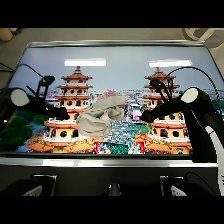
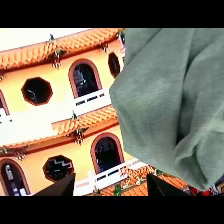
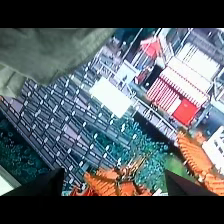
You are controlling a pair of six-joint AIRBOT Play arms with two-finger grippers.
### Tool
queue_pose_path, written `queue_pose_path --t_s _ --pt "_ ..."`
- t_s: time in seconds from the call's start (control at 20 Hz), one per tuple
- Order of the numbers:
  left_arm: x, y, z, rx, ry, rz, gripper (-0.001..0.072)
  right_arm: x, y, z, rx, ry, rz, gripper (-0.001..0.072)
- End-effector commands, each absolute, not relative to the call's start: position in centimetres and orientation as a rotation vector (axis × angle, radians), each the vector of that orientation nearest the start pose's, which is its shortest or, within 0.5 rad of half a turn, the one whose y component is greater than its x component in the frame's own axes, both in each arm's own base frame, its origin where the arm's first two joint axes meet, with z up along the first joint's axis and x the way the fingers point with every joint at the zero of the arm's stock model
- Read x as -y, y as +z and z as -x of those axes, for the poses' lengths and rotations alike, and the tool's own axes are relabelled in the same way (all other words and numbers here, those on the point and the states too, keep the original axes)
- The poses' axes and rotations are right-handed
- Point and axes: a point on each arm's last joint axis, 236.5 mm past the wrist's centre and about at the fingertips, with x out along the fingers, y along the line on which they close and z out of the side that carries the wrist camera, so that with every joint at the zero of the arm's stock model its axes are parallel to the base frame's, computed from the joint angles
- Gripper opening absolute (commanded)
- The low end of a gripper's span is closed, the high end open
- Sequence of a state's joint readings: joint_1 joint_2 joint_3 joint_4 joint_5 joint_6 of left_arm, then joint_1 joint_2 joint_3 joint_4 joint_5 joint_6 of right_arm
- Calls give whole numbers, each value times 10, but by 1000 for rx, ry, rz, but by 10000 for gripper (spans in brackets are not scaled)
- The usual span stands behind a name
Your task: Fold the shirts.
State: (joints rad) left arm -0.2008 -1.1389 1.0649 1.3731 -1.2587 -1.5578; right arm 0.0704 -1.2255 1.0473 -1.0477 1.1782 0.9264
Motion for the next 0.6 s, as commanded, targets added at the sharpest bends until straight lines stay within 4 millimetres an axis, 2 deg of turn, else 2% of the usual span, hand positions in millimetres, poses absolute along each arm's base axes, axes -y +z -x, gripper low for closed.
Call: queue_pose_path --t_s 0.0,0.1,0.25,0.45,0.5,0.55 --pt "134 -41 -304 -1424 -303 234 559 -148 21 -363 -1099 729 1 684" --pt "150 -65 -305 -1453 -324 300 556 -157 14 -366 -1114 746 -60 684" --pt "164 -84 -316 -1452 -351 353 543 -165 1 -369 -1140 756 -126 684" --pt "163 -99 -329 -1419 -349 331 538 -185 -22 -365 -1203 795 -185 704" --pt "162 -100 -333 -1407 -345 330 494 -192 -29 -362 -1225 810 -197 705" --pt "161 -100 -337 -1389 -338 331 392 -203 -36 -358 -1248 830 -211 706"
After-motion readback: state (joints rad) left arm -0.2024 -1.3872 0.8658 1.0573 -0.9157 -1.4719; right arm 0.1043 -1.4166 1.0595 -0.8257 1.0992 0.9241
